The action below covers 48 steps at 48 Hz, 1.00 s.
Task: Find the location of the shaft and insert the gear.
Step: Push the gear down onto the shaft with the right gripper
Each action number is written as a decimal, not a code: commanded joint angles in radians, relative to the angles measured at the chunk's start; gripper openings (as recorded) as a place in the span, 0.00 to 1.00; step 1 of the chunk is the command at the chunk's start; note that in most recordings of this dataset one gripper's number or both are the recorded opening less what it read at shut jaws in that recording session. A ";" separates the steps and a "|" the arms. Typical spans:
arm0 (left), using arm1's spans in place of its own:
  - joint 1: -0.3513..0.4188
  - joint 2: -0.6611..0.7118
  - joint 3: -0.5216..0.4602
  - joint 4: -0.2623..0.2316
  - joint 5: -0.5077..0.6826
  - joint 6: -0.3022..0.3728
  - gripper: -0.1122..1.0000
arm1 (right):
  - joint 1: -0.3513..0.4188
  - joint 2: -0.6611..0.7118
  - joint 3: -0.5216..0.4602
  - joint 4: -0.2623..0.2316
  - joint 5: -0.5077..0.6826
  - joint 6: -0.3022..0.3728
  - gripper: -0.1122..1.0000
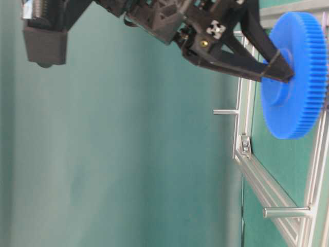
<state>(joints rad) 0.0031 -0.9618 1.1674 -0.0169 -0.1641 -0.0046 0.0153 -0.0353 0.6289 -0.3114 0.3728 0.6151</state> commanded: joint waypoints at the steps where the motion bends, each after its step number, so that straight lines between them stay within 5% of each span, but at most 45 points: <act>1: 0.000 0.009 -0.025 -0.002 -0.011 -0.002 0.13 | -0.012 -0.002 -0.011 0.002 -0.018 0.000 0.72; 48: 0.002 0.009 -0.026 -0.002 -0.011 -0.002 0.13 | 0.009 0.049 -0.012 0.006 -0.055 0.000 0.72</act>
<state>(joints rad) 0.0031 -0.9618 1.1674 -0.0169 -0.1657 -0.0046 0.0169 0.0307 0.6305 -0.3068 0.3237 0.6151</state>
